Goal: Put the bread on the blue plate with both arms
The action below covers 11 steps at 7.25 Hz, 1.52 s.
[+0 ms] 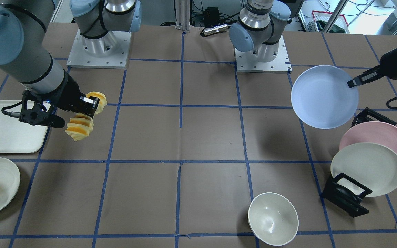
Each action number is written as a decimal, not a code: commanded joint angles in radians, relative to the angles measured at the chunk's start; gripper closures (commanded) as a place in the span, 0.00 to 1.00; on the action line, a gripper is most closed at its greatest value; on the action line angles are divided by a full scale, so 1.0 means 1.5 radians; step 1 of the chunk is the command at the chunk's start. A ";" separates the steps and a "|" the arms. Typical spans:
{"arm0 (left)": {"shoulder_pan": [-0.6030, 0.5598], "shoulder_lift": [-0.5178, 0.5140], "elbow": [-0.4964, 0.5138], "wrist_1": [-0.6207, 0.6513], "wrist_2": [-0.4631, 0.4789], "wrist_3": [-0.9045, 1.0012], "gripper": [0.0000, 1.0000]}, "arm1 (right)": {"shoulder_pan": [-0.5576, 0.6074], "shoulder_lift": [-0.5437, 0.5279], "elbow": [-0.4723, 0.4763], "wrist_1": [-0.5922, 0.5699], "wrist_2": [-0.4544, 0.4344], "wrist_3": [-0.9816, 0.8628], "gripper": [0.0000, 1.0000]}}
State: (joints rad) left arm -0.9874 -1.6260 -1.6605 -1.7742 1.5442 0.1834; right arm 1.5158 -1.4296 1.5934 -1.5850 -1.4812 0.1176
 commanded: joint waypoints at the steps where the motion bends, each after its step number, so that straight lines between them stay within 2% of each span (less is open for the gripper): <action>1: -0.191 -0.027 -0.039 0.128 -0.109 -0.022 1.00 | 0.003 0.001 0.000 -0.001 0.000 0.002 1.00; 2: -0.261 -0.048 -0.080 0.278 -0.120 -0.065 1.00 | 0.004 0.002 0.001 -0.001 0.001 0.002 1.00; 3: -0.316 -0.077 -0.115 0.390 -0.165 -0.165 1.00 | 0.012 0.003 0.001 -0.001 0.001 0.003 1.00; 4: -0.369 -0.112 -0.125 0.474 -0.172 -0.202 1.00 | 0.017 0.004 0.001 -0.001 0.001 0.004 1.00; 5: -0.422 -0.145 -0.126 0.512 -0.173 -0.313 1.00 | 0.018 0.007 0.002 0.000 0.000 0.004 1.00; 6: -0.464 -0.175 -0.127 0.592 -0.173 -0.373 1.00 | 0.019 0.009 0.002 0.000 0.000 0.004 1.00; 8: -0.489 -0.217 -0.143 0.641 -0.164 -0.400 1.00 | 0.032 0.014 0.010 -0.003 0.001 0.006 1.00; 9: -0.498 -0.215 -0.185 0.677 -0.163 -0.401 1.00 | 0.047 0.014 0.027 -0.011 0.001 0.027 1.00; 10: -0.498 -0.214 -0.218 0.756 -0.164 -0.412 1.00 | 0.062 0.017 0.030 -0.014 0.001 0.049 1.00; 11: -0.499 -0.216 -0.219 0.780 -0.168 -0.441 1.00 | 0.078 0.030 0.031 -0.048 0.001 0.049 1.00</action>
State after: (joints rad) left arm -1.7323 -1.9467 -1.9632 -0.6804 1.2965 -0.4376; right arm 1.6031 -1.4015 1.6335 -1.6141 -1.4803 0.1763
